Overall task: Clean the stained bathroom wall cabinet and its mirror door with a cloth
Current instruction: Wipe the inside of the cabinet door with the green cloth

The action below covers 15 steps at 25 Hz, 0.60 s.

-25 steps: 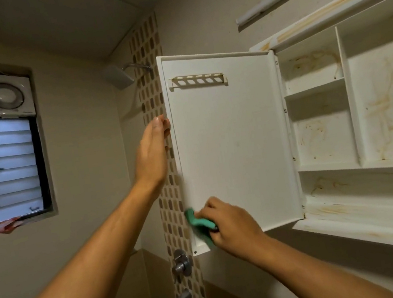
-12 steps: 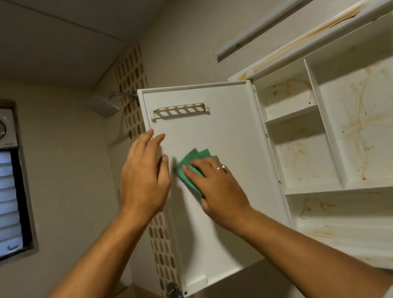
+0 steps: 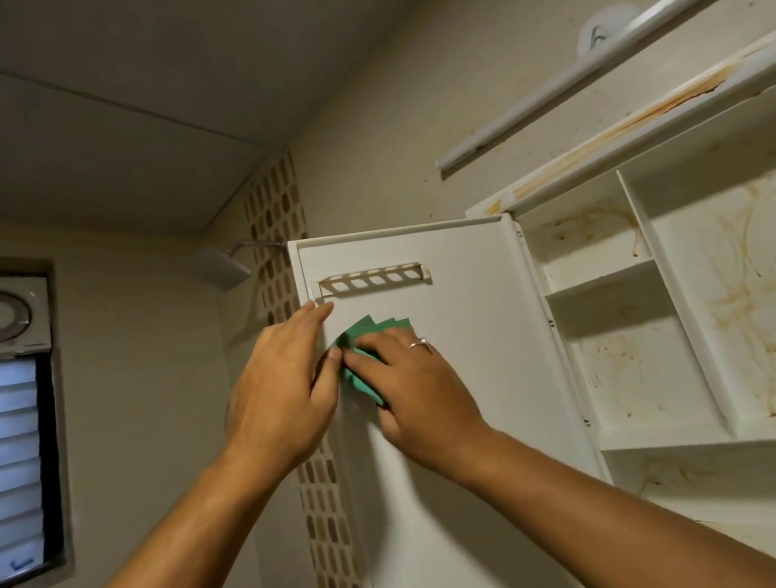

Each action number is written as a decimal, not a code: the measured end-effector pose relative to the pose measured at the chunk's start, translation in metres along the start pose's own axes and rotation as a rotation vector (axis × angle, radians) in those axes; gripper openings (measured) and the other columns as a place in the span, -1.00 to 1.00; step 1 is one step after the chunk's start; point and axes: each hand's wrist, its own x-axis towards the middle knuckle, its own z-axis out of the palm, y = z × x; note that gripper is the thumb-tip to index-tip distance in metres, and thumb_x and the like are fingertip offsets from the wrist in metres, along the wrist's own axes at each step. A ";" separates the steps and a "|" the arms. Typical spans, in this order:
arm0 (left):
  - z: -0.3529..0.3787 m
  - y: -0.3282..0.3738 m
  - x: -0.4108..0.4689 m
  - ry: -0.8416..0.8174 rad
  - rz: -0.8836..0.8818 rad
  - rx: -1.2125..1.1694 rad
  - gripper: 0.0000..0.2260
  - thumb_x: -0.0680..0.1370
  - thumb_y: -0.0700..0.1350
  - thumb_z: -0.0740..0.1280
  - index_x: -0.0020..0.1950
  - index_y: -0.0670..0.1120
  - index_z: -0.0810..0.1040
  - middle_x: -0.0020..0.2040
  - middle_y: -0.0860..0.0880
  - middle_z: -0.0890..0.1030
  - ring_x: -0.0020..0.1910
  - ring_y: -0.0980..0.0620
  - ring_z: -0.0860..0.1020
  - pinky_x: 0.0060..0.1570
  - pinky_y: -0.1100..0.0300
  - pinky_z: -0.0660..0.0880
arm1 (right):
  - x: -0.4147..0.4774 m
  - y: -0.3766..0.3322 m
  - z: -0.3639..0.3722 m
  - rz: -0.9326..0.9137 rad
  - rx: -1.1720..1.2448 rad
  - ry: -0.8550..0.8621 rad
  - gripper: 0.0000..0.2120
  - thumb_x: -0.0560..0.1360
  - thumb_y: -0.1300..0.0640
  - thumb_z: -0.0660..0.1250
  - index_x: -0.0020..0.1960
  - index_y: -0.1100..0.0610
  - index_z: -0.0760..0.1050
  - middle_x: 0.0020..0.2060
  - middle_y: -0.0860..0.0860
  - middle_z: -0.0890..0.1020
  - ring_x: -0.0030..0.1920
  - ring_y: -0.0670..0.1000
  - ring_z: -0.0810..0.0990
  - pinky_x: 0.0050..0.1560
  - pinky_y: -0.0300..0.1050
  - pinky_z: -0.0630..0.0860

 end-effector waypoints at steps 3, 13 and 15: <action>-0.007 -0.004 0.004 -0.039 0.044 0.104 -0.51 0.67 0.03 0.24 0.60 0.07 0.28 0.54 0.07 0.39 0.42 0.09 0.39 0.14 0.07 0.54 | 0.002 0.050 -0.022 -0.201 -0.187 -0.043 -0.48 0.44 0.20 0.17 0.38 0.09 0.54 0.25 0.05 0.59 0.20 0.15 0.54 0.12 0.06 0.54; -0.030 -0.001 0.080 0.047 0.085 0.085 -0.53 0.68 0.01 0.24 0.59 0.00 0.30 0.59 0.01 0.30 0.56 0.03 0.23 0.45 -0.07 0.34 | 0.044 0.071 -0.031 0.524 0.034 0.216 -0.47 0.56 0.22 0.35 0.51 0.04 0.43 0.23 -0.02 0.53 0.19 0.06 0.47 0.07 -0.03 0.56; -0.028 -0.004 0.096 -0.006 0.079 0.071 -0.50 0.68 0.01 0.23 0.62 -0.01 0.24 0.60 -0.01 0.28 0.57 0.00 0.23 0.49 -0.09 0.32 | 0.040 0.065 -0.025 0.560 0.022 0.199 -0.47 0.57 0.22 0.35 0.53 0.05 0.40 0.24 -0.01 0.50 0.20 0.06 0.44 0.08 -0.01 0.57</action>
